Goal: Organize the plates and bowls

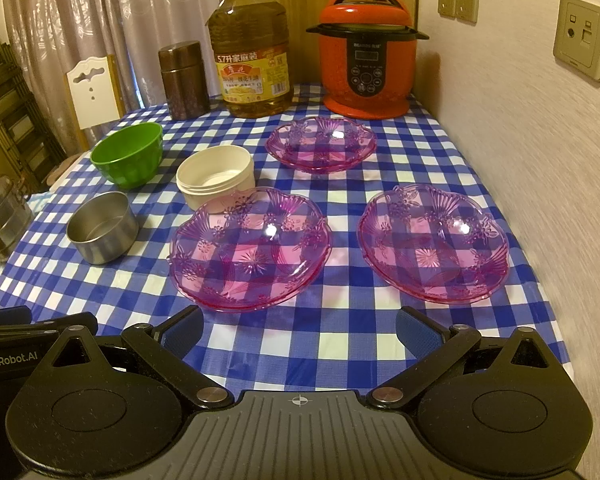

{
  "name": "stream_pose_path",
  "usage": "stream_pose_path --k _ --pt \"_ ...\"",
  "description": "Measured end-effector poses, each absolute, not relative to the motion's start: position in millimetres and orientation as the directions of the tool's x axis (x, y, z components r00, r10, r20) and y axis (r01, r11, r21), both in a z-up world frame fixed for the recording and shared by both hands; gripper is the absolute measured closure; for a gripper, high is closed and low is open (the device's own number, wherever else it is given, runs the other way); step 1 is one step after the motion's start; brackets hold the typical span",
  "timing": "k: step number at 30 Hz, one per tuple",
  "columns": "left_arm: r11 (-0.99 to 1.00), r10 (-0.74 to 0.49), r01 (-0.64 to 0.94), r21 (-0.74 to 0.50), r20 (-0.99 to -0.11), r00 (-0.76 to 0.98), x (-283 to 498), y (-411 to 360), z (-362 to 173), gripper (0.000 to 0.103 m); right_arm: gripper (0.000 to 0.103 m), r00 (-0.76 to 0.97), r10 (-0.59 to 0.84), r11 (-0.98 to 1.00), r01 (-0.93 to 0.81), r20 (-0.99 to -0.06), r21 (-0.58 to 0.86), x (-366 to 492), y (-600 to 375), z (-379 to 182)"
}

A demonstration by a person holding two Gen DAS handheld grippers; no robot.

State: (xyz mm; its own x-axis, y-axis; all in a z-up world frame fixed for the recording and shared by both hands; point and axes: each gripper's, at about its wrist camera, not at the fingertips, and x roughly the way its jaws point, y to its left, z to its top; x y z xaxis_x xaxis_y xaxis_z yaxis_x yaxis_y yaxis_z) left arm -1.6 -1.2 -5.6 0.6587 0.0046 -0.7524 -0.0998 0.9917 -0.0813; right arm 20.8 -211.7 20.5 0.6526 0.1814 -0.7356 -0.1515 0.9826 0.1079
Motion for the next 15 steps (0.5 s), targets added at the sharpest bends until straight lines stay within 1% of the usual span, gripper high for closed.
stream_pose_path --k 15 --pt "0.990 -0.006 -0.101 -0.095 -0.759 0.651 -1.6 -1.2 -6.8 0.013 0.001 0.654 0.177 0.983 -0.147 -0.735 0.106 21.3 -212.3 20.3"
